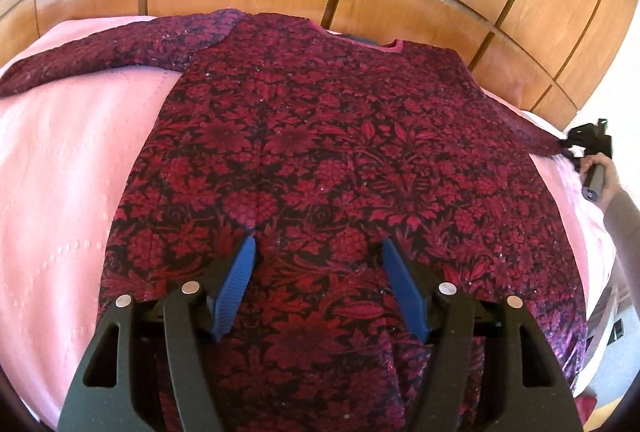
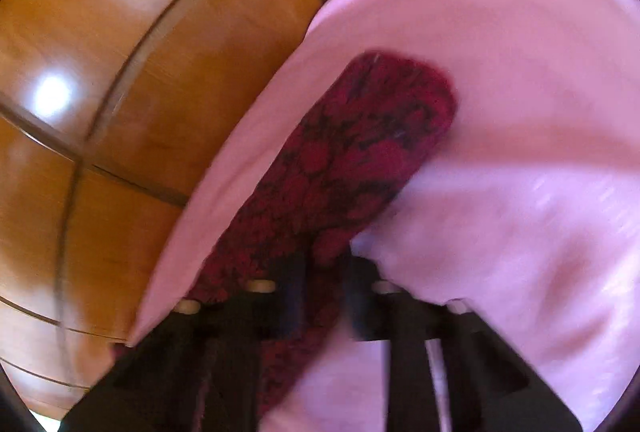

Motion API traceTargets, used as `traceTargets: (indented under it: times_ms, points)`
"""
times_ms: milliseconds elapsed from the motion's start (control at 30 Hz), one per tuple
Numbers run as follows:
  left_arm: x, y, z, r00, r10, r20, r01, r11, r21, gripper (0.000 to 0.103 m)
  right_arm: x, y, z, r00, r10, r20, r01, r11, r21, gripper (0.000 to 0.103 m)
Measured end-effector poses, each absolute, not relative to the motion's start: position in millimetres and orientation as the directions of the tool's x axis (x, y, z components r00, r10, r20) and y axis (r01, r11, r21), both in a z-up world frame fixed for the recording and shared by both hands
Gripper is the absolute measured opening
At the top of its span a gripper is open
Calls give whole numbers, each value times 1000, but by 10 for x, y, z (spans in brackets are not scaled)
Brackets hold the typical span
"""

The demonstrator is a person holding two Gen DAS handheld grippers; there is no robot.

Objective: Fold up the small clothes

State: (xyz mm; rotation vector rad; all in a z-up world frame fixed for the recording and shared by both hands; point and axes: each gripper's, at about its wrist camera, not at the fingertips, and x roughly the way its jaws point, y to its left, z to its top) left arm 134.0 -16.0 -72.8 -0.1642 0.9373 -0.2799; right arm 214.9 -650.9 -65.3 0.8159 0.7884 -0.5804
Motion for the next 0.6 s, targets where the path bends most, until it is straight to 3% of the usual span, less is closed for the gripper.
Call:
traceTargets:
  times_ms: [100,200,333,433,467,533,600]
  points:
    - [1337,-156,-724,556,-308,-772,172,951,-256,65,1880,-6290,-233,609,-308,-731,710,622,329,8]
    - [1312,-167,-740,558,-309,-771,177,951,-253,65,1544,-6170,-224,576,-394,-716,750,605,270,8]
    - [1304,-185,-750,559,-311,-769,188,950,-247,68,1444,-6283,-758,447,-341,-827,814,537,219,8]
    - [1320,-117,-704,554,-338,-760,169,940,-295,68,1327,-6342,-902,482,-318,-816,817,500,288,13]
    - [1322,-55,-662,559,-350,-752,149,934,-323,68,1316,-6345,-877,490,-310,-815,816,493,303,20]
    - [1332,106,-568,590,-343,-731,115,932,-344,68,1269,-6358,-771,493,-308,-814,821,475,317,56]
    - [1388,332,-502,618,-297,-728,63,942,-331,68,1169,-6285,-601,489,-357,-796,832,466,302,73]
